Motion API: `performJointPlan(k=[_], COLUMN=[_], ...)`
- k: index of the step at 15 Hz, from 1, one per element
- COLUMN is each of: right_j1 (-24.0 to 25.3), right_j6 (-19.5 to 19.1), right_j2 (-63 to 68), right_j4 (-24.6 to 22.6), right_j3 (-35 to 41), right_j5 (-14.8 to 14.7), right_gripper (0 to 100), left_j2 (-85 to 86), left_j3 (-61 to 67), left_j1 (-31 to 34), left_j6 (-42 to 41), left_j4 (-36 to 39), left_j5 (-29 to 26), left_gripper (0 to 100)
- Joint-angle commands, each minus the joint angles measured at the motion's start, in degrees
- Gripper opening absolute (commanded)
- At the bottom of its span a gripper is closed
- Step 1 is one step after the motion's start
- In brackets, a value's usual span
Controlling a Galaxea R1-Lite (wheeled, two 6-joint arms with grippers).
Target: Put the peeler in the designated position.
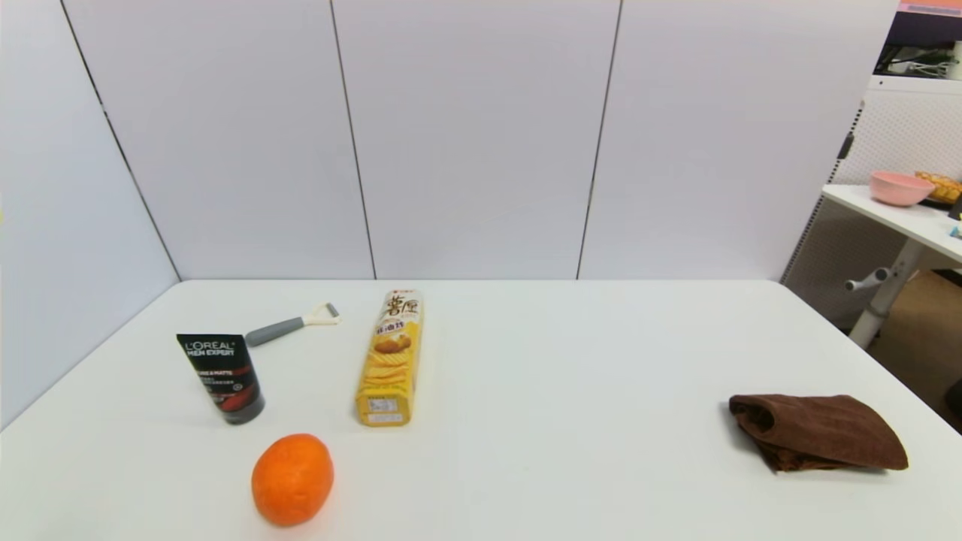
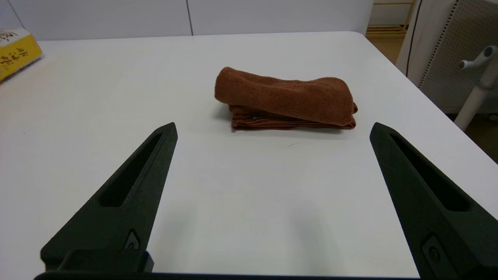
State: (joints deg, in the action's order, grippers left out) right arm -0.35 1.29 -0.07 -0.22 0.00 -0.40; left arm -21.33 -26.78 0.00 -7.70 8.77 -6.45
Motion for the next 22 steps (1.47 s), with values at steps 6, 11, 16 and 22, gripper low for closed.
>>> performJointPlan(k=[6,11,16,22], right_j1=[0.0,0.0,0.0,0.0], right_j6=[-0.1,0.1,-0.1,-0.1], right_j2=[0.1,0.1,0.1,0.1], right_j4=[0.0,0.0,0.0,0.0], right_j3=[0.0,0.0,0.0,0.0], right_j5=[0.1,0.1,0.0,0.0], right_gripper=[100,100,100,100], left_j2=[21.4,21.3,21.3,21.3], left_j3=[25.8,26.8,26.8,26.8], left_j1=[0.0,0.0,0.0,0.0], left_j6=[0.0,2.3,6.2,6.2], left_j4=[0.2,-8.6,-8.8,-8.8], left_j5=[8.0,6.0,6.3,6.4], left_gripper=[100,100,100,100])
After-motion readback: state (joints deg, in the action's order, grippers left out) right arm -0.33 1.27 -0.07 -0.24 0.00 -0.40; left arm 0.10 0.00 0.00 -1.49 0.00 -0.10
